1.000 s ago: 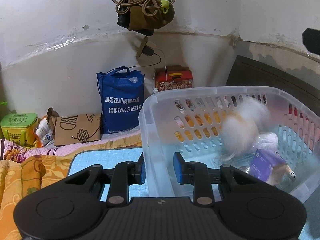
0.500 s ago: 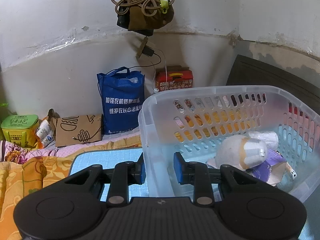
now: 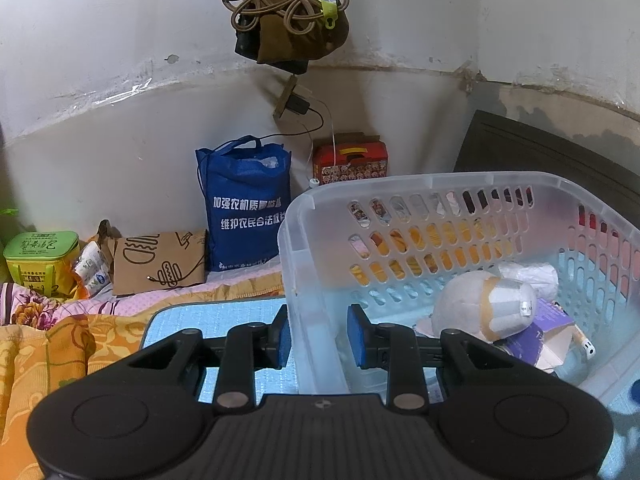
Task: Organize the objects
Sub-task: 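Grasp the pink tissue pack with the right tool, then lift the pink tissue pack into the basket and release it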
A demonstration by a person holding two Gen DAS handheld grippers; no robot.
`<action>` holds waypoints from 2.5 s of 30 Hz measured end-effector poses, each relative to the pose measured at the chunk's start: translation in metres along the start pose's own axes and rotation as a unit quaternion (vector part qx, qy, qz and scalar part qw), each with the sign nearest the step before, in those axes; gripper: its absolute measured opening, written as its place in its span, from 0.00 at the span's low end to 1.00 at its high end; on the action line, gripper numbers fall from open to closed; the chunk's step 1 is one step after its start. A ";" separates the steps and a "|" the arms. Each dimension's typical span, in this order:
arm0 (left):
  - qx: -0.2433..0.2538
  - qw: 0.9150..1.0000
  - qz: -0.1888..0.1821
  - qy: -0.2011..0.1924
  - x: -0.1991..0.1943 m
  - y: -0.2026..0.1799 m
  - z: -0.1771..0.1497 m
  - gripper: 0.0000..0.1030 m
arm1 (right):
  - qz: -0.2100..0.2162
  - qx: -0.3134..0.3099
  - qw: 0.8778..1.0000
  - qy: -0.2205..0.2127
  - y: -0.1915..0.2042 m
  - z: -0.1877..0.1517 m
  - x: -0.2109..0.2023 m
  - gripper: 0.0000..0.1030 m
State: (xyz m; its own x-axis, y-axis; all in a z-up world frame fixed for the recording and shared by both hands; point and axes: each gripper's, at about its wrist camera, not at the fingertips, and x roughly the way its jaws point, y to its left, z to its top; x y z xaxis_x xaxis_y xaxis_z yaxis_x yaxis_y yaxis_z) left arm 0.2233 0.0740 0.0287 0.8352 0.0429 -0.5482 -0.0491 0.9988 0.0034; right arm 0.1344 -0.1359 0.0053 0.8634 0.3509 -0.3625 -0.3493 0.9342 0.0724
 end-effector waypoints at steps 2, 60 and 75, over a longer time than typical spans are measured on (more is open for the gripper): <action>0.000 1.000 0.000 0.000 0.000 0.000 0.000 0.32 | -0.006 -0.012 1.000 0.022 0.004 -0.003 0.007 1.00; -0.013 1.000 -0.002 0.007 0.005 0.006 0.002 0.34 | 0.006 -0.024 0.998 0.055 -0.066 0.145 0.043 0.82; -0.008 1.000 0.001 0.004 0.003 0.004 0.001 0.34 | -0.008 -0.030 0.998 0.050 -0.071 0.135 0.064 1.00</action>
State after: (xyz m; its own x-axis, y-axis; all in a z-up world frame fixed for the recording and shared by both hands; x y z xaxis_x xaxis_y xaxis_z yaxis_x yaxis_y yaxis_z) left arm 0.2262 0.0782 0.0274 0.8310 0.0441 -0.5545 -0.0596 0.9982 -0.0100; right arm 0.2633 -0.1707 0.1028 0.8288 0.3258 -0.4549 -0.3602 0.9328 0.0119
